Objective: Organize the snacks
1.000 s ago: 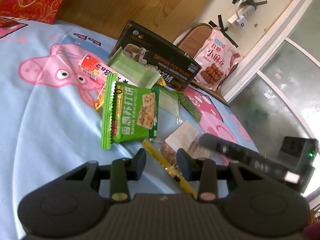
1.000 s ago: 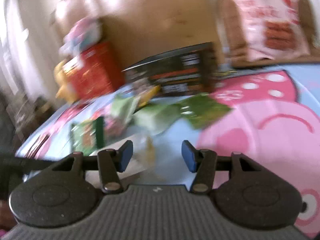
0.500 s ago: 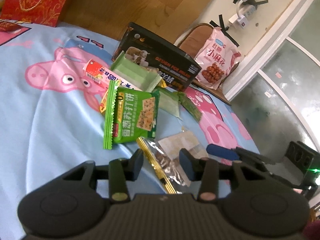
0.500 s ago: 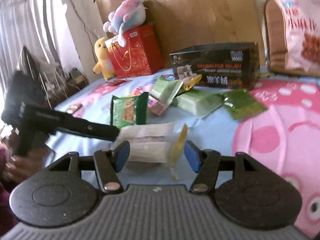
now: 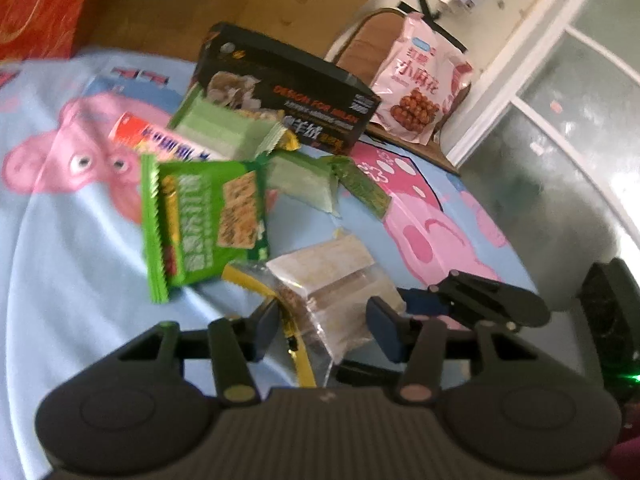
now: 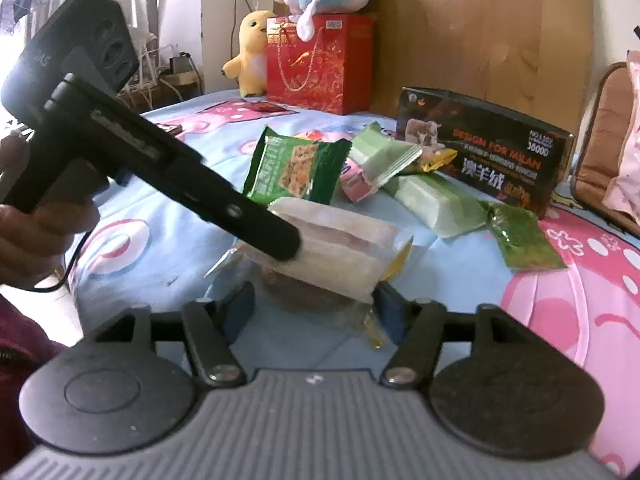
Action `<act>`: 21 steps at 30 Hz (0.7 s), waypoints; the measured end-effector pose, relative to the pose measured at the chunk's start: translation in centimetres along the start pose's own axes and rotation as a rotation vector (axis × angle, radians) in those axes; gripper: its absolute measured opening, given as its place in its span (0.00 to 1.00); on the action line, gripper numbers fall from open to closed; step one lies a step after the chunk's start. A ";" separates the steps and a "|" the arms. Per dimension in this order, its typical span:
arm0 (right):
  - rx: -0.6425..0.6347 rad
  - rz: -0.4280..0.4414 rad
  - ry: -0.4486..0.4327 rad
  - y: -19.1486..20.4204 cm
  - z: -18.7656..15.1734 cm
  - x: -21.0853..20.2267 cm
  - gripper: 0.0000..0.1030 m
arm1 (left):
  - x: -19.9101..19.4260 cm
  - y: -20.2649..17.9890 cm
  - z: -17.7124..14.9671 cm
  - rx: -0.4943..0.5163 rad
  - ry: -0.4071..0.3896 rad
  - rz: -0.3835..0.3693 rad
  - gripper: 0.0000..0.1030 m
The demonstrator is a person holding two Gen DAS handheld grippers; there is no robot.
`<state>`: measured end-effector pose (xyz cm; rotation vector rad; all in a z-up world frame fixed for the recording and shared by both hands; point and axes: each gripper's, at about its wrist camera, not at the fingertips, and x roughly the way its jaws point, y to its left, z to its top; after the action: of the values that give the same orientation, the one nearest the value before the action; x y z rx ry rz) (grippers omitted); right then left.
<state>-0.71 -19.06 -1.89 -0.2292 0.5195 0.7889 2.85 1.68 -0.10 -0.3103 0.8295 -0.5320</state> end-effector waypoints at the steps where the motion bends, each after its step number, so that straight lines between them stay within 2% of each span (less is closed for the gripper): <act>1: 0.002 -0.010 -0.008 0.0 -0.1 -0.2 0.57 | 0.0 -0.2 0.0 0.015 -0.002 0.005 0.47; 3: 0.025 -0.015 -0.023 -0.2 -0.2 -0.5 0.51 | -0.1 -0.4 -0.1 0.027 -0.006 0.002 0.46; 5: 0.051 -0.020 -0.031 -0.4 -0.3 -0.7 0.49 | -0.1 -0.3 -0.1 0.027 -0.009 -0.006 0.46; 9: 0.032 -0.053 -0.037 0.3 -0.4 -0.7 0.48 | 0.1 0.0 -0.1 0.011 -0.013 -0.014 0.46; 21: 0.051 -0.054 -0.036 0.2 -0.4 -0.7 0.48 | 0.2 0.4 -0.4 -0.002 -0.031 -0.026 0.48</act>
<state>-1.40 -19.54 -1.84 -0.1811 0.4967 0.7257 2.81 1.85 -0.65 -0.3308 0.7970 -0.5496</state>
